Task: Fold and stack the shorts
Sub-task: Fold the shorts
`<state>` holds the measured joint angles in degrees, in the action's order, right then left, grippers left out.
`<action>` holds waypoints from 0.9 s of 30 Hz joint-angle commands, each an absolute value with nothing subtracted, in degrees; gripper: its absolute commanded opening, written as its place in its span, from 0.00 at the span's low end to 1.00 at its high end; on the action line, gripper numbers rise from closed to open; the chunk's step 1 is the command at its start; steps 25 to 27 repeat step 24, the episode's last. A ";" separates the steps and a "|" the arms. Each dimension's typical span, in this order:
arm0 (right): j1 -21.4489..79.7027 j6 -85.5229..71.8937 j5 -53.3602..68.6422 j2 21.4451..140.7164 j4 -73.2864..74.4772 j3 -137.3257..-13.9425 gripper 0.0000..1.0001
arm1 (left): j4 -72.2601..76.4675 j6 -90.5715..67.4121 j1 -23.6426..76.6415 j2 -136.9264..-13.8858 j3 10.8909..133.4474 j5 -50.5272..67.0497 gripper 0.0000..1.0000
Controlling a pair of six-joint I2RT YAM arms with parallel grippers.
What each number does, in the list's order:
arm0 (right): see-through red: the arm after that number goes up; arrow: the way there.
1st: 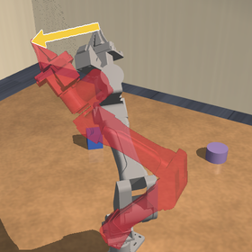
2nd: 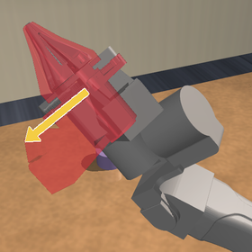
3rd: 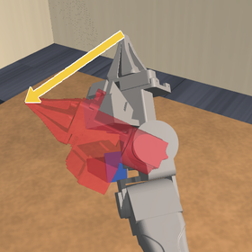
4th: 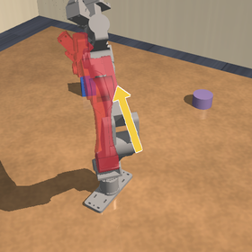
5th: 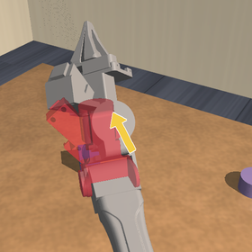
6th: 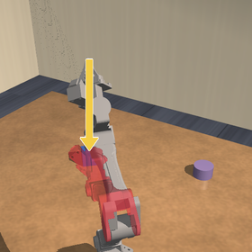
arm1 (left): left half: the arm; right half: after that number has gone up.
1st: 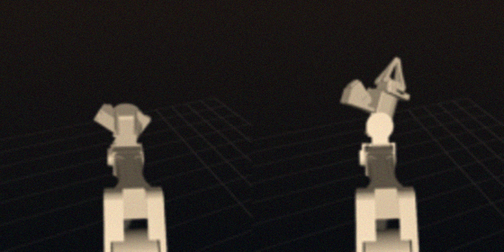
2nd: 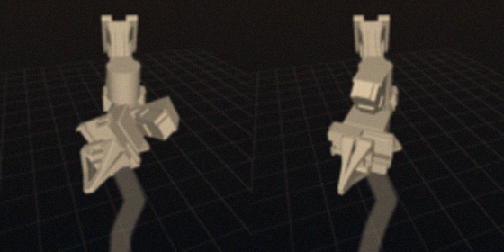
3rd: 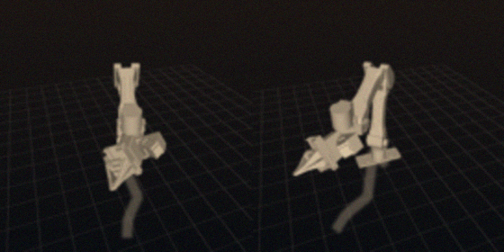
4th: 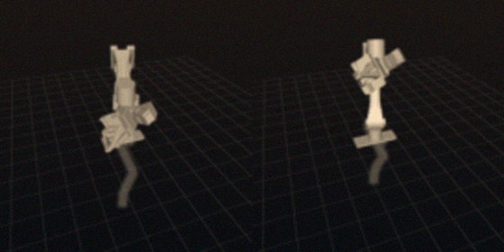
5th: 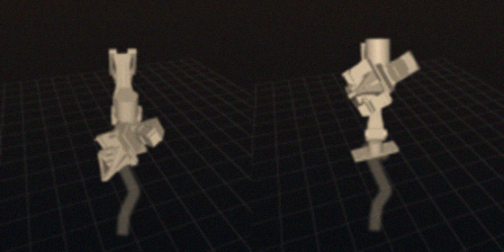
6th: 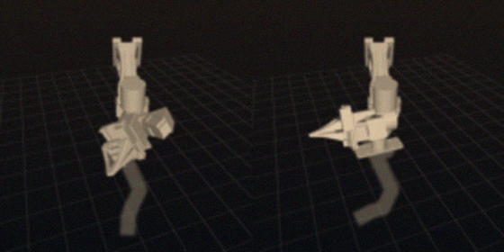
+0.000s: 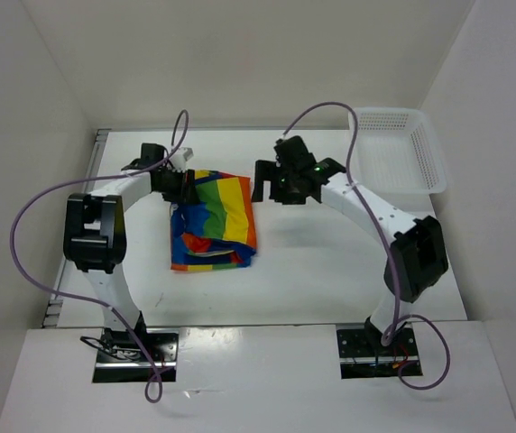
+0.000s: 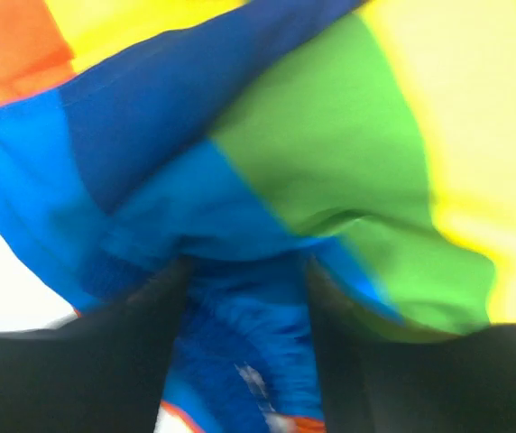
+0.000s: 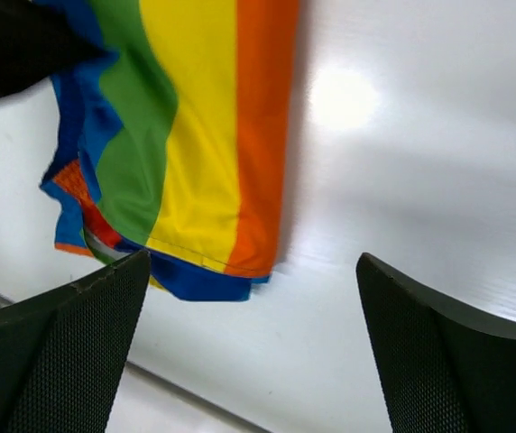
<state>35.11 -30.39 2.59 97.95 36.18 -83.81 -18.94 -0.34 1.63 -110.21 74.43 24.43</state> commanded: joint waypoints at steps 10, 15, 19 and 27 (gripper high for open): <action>20.93 -27.95 -9.57 81.21 37.70 -85.34 1.00 | -26.28 0.00 -1.93 -85.00 81.67 31.28 1.00; 18.90 -27.42 -15.81 80.68 41.74 -86.48 1.00 | -21.90 0.00 -4.66 -77.35 72.53 33.83 1.00; 18.37 -28.91 -17.93 80.68 44.91 -85.88 1.00 | -21.61 0.00 -4.66 -74.45 69.35 31.83 1.00; 18.37 -29.44 -18.54 76.82 44.21 -81.74 1.00 | -23.55 0.00 -4.66 -72.42 69.35 27.86 1.00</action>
